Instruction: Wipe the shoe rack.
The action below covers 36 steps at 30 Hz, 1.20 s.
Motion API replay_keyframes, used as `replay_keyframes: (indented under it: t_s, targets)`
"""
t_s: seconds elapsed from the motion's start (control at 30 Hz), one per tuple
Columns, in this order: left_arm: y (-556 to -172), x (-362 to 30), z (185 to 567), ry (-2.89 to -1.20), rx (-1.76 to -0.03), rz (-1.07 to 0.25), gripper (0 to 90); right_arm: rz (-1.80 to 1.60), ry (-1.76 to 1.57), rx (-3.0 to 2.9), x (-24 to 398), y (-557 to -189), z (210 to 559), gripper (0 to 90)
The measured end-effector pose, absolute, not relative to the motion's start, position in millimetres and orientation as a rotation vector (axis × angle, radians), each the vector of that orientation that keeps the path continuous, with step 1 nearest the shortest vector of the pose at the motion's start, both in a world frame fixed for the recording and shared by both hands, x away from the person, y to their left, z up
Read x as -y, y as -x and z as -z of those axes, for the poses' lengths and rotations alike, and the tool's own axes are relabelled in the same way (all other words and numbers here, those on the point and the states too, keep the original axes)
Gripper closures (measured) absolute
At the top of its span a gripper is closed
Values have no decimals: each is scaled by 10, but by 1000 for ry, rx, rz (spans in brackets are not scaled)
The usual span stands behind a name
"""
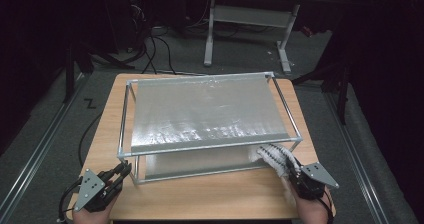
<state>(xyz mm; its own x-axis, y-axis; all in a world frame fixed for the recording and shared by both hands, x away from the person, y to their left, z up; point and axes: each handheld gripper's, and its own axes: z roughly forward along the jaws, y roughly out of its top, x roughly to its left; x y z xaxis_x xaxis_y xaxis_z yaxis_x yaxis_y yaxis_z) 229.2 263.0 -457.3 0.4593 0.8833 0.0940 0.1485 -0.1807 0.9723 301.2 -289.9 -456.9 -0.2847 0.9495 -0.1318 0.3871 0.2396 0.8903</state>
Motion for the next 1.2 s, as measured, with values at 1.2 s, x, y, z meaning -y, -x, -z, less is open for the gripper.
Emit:
replay_keyframes:
  t_s: [1.2]
  targets:
    - [-2402, -2764, 4590, -1576, -987, -858, 802, -876, -1418, -1792, 3459, -2664, 4807, 785]
